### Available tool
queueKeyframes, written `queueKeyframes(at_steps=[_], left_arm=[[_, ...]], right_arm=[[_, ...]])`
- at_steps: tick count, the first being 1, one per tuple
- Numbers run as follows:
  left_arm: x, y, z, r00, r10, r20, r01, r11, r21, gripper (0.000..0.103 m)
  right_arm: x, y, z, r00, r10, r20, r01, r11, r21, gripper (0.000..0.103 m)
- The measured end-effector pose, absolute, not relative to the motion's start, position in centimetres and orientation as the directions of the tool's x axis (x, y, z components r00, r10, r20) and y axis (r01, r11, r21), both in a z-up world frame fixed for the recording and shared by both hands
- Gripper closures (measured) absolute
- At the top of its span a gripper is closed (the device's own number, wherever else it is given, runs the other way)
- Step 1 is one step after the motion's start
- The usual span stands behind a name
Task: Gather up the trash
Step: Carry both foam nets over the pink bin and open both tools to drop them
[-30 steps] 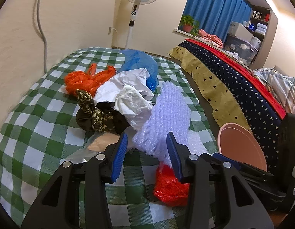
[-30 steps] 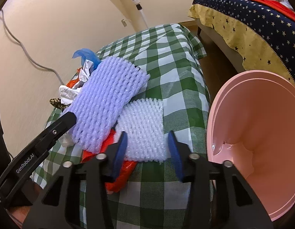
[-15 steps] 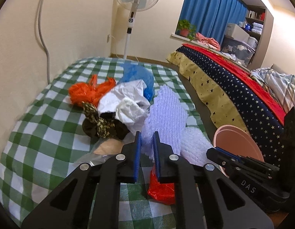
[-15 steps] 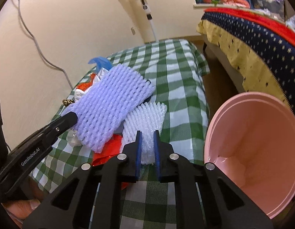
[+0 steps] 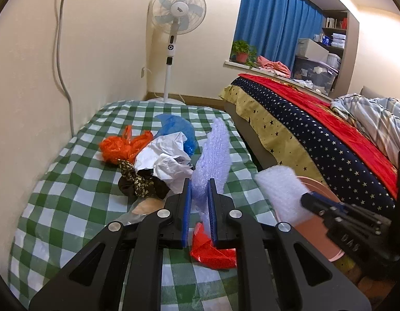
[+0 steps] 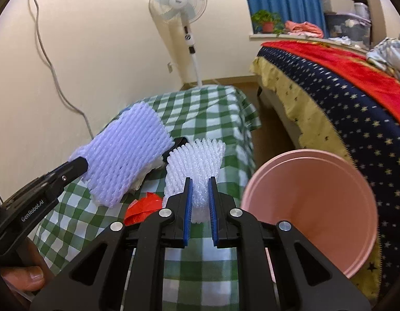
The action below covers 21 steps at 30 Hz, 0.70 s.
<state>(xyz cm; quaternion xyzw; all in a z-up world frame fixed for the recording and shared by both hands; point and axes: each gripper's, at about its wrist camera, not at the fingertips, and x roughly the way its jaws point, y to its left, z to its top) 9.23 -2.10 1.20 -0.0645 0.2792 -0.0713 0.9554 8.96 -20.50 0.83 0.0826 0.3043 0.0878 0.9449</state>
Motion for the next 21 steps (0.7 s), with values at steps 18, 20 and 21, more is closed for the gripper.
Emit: queueKeyframes(at_steps=[18,20,21], left_arm=[[6.3,-4.6,2.8,0.844,-0.207,-0.494,0.152,0.977,-0.149,0.091],[6.3,-4.9,2.7,0.843,-0.215,-0.494,0.161,0.976,-0.15,0.091],[6.3,-5.2,2.8,0.842,-0.218,-0.493,0.166,0.975,-0.148,0.091]], right_arm=[[4.2,-27.0,4.2,0.867,0.033,-0.497,0.076,0.977,0.198,0.09],[4.1,-27.6,4.4,0.87,0.007,-0.492,0.1,0.976,0.191,0.09],[4.1,-27.9,4.5,0.872,-0.006,-0.49,0.111,0.976,0.187,0.09]])
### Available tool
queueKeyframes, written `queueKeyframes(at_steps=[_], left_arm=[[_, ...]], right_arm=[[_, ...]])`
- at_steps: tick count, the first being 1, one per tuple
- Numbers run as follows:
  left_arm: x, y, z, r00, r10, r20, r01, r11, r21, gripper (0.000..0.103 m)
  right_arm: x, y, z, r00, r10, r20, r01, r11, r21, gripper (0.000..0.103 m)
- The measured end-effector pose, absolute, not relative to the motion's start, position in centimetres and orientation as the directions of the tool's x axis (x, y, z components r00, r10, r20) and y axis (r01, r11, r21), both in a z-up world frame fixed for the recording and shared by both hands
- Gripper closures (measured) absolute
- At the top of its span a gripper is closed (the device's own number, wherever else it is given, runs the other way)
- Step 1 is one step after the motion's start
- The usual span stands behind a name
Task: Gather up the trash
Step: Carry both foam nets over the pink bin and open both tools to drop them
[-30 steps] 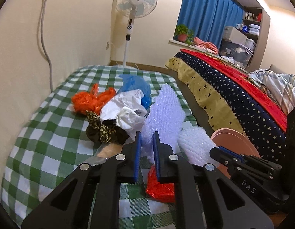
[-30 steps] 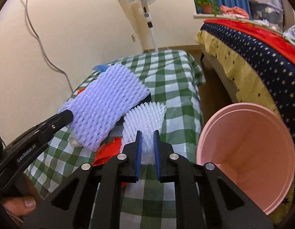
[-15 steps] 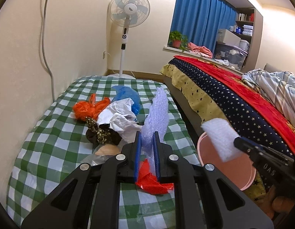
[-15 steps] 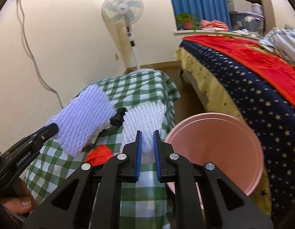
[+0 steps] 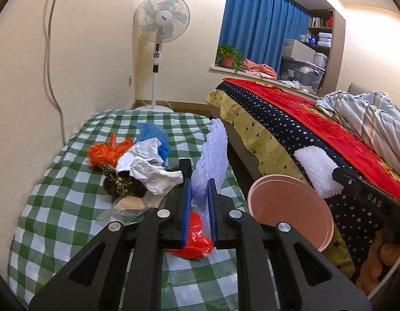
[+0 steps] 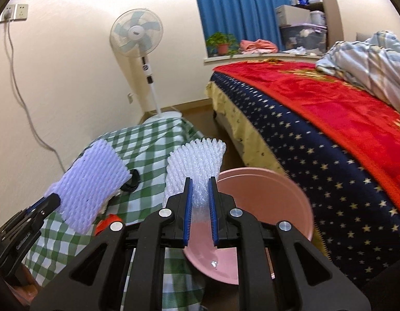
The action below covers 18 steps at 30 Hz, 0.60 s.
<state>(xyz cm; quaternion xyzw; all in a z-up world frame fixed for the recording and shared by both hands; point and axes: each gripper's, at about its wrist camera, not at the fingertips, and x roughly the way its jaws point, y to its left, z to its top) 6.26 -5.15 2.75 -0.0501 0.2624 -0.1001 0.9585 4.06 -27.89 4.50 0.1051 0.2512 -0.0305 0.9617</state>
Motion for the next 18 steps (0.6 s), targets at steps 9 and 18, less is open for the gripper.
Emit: queueKeyframes(at_steps=[9,18], left_arm=[[6.7,-7.1,2.7,0.832,-0.25,-0.495,0.196,0.968,-0.16,0.091],[7.9,-9.3,1.9,0.812,-0.278,-0.513,0.227,0.96,-0.161,0.091]], right_arm=[[4.2,-29.6,4.3,0.864,-0.084,-0.497,0.195,0.965,0.177,0.09],[4.7,-31.4,3.8,0.858,-0.21,-0.47,0.31,0.939,0.147,0.09]])
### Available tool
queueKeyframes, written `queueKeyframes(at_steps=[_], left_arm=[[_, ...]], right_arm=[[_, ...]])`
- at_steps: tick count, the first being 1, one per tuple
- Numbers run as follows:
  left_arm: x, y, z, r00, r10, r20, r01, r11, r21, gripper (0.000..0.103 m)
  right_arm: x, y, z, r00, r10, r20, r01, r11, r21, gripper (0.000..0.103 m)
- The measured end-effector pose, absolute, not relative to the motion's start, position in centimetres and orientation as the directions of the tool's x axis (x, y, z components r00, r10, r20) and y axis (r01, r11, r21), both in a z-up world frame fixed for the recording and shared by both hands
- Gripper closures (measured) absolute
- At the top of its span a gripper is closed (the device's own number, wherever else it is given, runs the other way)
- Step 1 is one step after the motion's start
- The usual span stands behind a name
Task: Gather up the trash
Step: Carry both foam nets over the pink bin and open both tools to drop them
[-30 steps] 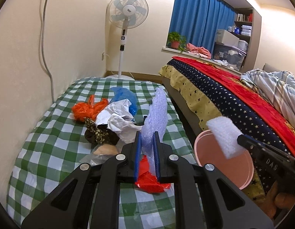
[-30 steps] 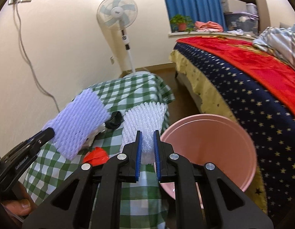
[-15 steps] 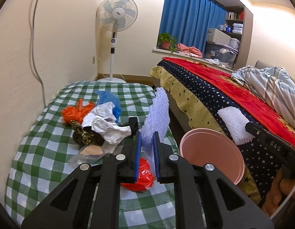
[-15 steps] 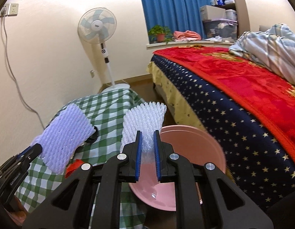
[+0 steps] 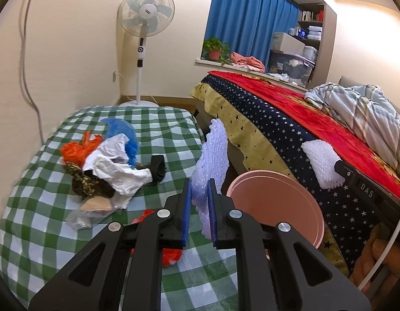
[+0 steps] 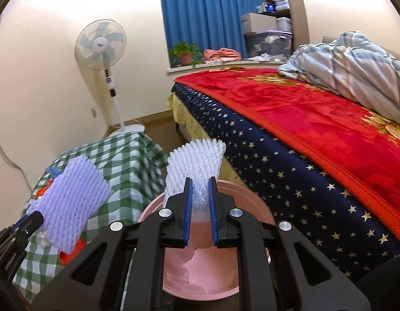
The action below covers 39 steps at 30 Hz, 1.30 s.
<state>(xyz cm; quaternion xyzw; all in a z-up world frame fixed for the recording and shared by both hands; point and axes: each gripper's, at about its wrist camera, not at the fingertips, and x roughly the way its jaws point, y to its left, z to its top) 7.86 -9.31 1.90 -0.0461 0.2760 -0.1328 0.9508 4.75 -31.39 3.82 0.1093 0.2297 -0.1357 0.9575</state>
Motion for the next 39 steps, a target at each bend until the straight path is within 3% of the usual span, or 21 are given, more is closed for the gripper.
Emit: queueKeyframes(at_steps=[22,28,30,32,39], left_arm=[[10.8,-14.8,-1.0,0.749,-0.338,-0.569,0.3,0.94,-0.163,0.091],[11.3,-16.0,-1.3,0.712,-0.409,-0.571,0.35,0.911,-0.216,0.089],[11.4,-16.2,-1.6,0.698,-0.421,-0.579,0.355,0.906,-0.231,0.08],[11.4,-16.1,-1.8,0.699,-0.417,-0.581,0.35,0.908,-0.231,0.075],[10.9,-15.4,-1.3,0.713,-0.403,-0.574,0.343,0.914,-0.217,0.075]], right_arm=[[6.7,-33.5,1.4,0.801,-0.272,-0.533,0.403,0.904,0.144,0.09],[6.5,-34.3,1.1,0.781,-0.299,-0.549,0.444,0.883,0.151,0.079],[6.4,-34.4,1.0,0.774,-0.31,-0.552,0.457,0.877,0.148,0.062],[6.3,-34.3,1.0,0.775,-0.316,-0.547,0.46,0.876,0.145,0.055],[6.3,-33.9,1.2,0.79,-0.298,-0.536,0.438,0.886,0.152,0.055]])
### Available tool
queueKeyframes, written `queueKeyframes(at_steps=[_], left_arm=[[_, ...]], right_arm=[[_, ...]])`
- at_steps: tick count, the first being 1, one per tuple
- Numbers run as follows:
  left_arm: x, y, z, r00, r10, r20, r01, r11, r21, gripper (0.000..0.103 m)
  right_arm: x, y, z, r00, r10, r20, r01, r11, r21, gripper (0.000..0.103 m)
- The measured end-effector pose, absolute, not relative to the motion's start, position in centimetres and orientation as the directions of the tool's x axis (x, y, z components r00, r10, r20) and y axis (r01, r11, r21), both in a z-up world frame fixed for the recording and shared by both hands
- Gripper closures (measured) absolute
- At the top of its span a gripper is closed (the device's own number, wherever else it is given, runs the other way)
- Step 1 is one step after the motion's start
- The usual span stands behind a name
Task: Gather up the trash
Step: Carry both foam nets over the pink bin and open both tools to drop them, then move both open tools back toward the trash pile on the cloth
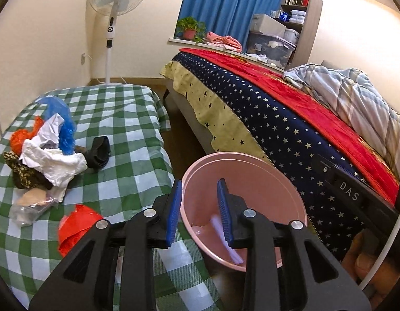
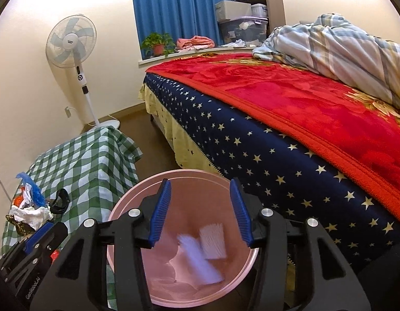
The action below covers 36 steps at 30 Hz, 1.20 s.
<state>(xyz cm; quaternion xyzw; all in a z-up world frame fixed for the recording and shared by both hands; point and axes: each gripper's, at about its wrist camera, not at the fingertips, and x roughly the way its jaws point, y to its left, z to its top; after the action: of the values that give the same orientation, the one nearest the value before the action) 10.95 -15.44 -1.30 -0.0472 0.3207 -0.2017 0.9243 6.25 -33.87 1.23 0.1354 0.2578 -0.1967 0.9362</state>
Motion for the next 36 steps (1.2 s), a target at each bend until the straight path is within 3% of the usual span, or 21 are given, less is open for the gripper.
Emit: queueKeyframes(at_steps=[15,31,34,36], left_arm=[[9.0,-10.1,-0.2,0.764,-0.327,-0.557,0.269,0.945,-0.186,0.075],[7.4,0.5,-1.0,0.814,-0.096,-0.573,-0.007,0.985,-0.175,0.075],[7.5,1.4,-1.2,0.816,-0.06,-0.575,-0.047,0.985,-0.169,0.075],[7.8,1.8,-1.4,0.816,-0.045,-0.577,-0.066,0.983,-0.17,0.075]], right_arm=[[6.1,-29.6,1.8,0.854,-0.154,-0.497,0.271,0.947,0.173,0.055],[8.9,-20.1,-0.4,0.841,0.14,-0.522,-0.024,0.975,0.222,0.055],[9.5,-18.4,-1.0,0.824,0.181,-0.537,-0.07,0.973,0.22,0.052],[9.9,-17.5,-1.6,0.81,0.206,-0.549,-0.094,0.97,0.226,0.045]])
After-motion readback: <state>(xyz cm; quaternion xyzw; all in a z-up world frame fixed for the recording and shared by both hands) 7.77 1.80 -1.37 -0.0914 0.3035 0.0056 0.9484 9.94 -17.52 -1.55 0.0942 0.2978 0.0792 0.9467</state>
